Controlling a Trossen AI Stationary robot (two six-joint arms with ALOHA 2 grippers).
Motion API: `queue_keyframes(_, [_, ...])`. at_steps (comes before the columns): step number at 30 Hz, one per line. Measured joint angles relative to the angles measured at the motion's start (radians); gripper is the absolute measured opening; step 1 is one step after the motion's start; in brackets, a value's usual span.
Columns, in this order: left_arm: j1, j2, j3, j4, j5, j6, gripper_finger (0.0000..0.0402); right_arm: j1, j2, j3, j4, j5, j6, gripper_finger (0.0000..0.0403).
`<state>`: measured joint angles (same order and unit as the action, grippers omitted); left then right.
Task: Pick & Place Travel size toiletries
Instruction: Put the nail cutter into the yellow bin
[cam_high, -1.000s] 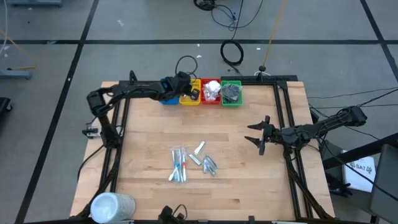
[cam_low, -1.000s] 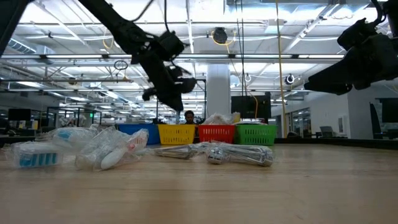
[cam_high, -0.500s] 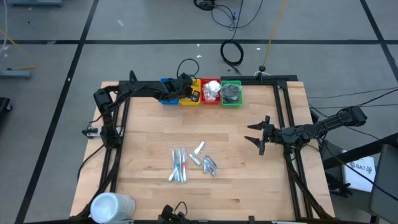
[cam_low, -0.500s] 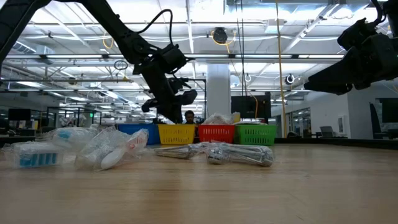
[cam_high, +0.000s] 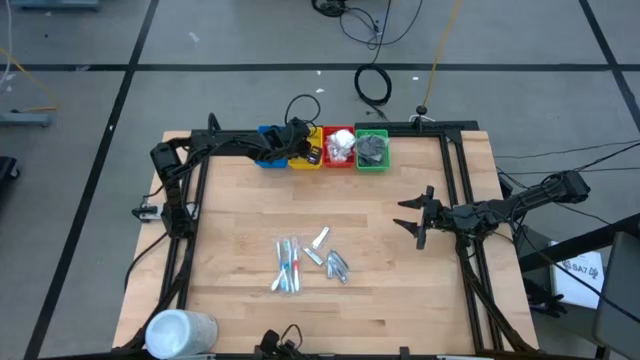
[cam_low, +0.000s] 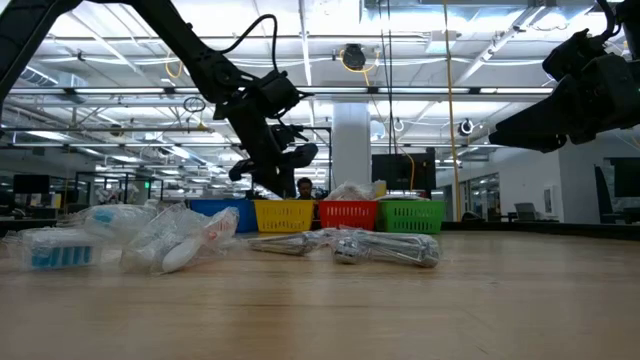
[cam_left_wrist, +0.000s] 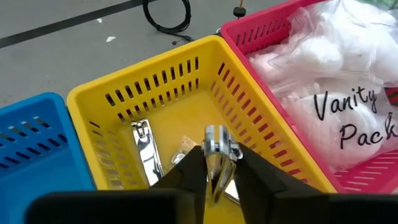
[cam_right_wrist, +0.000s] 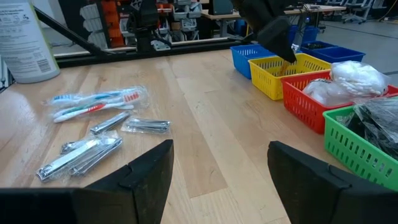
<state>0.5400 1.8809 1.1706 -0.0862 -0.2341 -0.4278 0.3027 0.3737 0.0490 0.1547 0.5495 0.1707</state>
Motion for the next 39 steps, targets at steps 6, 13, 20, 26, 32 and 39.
queue_keyframes(6, [0.000,0.000,0.000,0.001,0.000,0.000,0.0167,0.000,0.000,0.000,0.000,0.000,0.000,0.0247])
queue_keyframes(13, [0.000,-0.017,0.000,-0.001,0.002,0.069,0.0232,0.000,0.000,0.000,0.000,0.000,0.000,0.0247])
queue_keyframes(20, [-0.015,-0.139,-0.001,0.000,0.041,0.109,0.0250,0.000,0.000,0.000,0.000,0.000,0.000,0.0247])
queue_keyframes(26, [-0.043,-0.298,-0.001,-0.085,0.116,0.167,0.0251,0.000,0.000,0.000,0.002,0.000,0.000,0.0247])
queue_keyframes(32, [-0.152,-0.420,-0.005,-0.129,0.167,0.312,0.0251,0.000,0.000,0.000,0.003,0.000,0.000,0.0247])
queue_keyframes(39, [-0.338,-0.510,-0.142,-0.033,0.255,0.476,0.0251,0.000,0.000,0.000,0.003,0.000,0.000,0.0247])
